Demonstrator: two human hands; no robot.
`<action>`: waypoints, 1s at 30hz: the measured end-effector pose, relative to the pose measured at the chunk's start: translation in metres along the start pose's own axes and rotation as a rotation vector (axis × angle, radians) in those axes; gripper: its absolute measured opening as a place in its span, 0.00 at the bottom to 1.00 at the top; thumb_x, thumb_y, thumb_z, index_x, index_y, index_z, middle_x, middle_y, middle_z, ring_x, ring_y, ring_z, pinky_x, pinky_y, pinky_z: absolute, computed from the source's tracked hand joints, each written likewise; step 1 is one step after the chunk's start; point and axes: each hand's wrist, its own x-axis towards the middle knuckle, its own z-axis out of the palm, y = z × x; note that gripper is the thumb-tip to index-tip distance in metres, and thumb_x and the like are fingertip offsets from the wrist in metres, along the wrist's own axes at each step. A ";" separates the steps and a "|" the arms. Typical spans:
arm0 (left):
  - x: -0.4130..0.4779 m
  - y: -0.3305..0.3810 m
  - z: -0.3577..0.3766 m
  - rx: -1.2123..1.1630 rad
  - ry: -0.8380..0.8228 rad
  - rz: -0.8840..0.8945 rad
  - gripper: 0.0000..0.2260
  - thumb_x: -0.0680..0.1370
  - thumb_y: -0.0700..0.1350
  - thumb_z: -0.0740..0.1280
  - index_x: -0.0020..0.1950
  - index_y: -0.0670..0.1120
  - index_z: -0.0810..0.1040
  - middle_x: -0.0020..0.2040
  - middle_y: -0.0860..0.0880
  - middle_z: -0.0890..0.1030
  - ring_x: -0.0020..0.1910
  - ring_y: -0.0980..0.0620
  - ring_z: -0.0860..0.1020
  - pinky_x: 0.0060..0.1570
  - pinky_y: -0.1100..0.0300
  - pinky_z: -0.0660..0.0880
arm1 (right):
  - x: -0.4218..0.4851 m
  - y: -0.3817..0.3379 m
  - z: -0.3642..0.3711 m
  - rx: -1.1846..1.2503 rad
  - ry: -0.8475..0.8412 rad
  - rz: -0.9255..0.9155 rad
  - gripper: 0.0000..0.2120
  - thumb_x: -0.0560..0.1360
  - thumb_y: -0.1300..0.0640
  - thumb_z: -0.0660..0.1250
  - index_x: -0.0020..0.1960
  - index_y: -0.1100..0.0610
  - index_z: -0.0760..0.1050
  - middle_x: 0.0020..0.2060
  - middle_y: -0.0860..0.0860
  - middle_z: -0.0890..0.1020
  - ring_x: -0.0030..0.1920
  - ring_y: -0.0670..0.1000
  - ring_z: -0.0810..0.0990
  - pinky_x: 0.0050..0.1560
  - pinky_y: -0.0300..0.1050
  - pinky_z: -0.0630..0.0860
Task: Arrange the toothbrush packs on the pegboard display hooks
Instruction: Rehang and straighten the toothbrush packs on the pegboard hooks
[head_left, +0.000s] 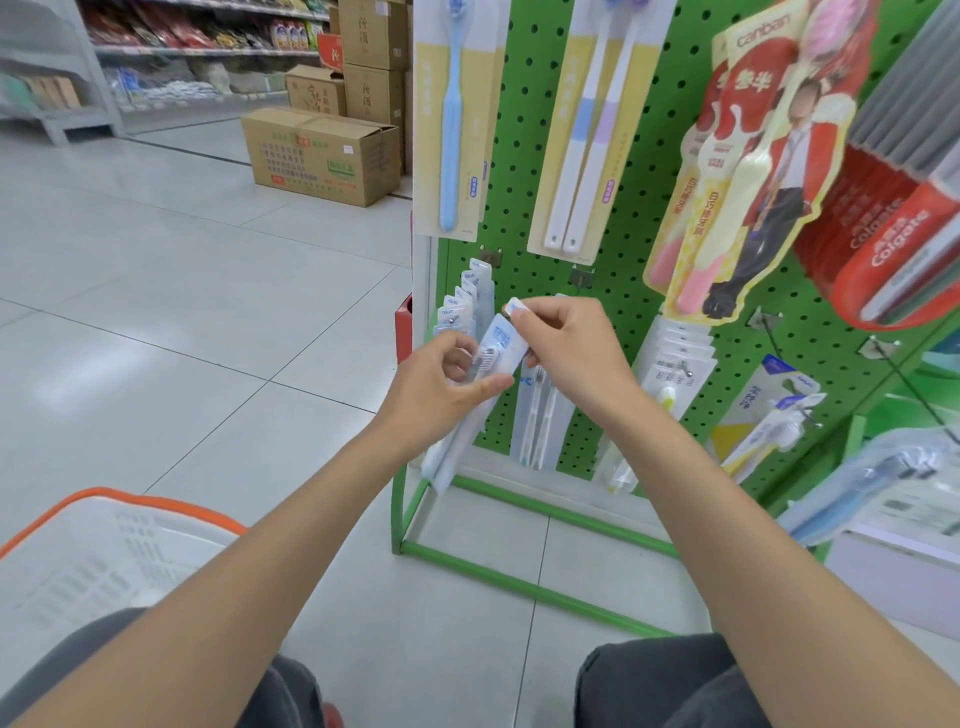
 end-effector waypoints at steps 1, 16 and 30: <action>0.002 -0.001 0.001 -0.010 -0.004 -0.005 0.19 0.69 0.57 0.76 0.56 0.52 0.77 0.48 0.56 0.77 0.47 0.54 0.76 0.45 0.64 0.73 | 0.001 -0.001 -0.001 -0.072 0.032 -0.022 0.19 0.80 0.55 0.63 0.41 0.71 0.74 0.31 0.65 0.72 0.31 0.50 0.68 0.35 0.43 0.65; 0.035 -0.016 -0.006 -0.118 0.218 -0.186 0.05 0.79 0.46 0.67 0.54 0.48 0.78 0.46 0.54 0.78 0.43 0.57 0.77 0.39 0.61 0.71 | 0.038 0.015 0.024 -0.557 0.142 -0.118 0.19 0.79 0.61 0.59 0.29 0.62 0.64 0.23 0.57 0.64 0.27 0.52 0.60 0.33 0.46 0.72; 0.045 -0.020 -0.001 -0.089 0.203 -0.158 0.02 0.79 0.44 0.66 0.51 0.48 0.77 0.47 0.53 0.79 0.43 0.54 0.78 0.40 0.61 0.70 | 0.098 0.025 0.032 -0.717 0.048 -0.006 0.22 0.80 0.59 0.61 0.28 0.56 0.59 0.24 0.51 0.62 0.26 0.51 0.59 0.28 0.43 0.57</action>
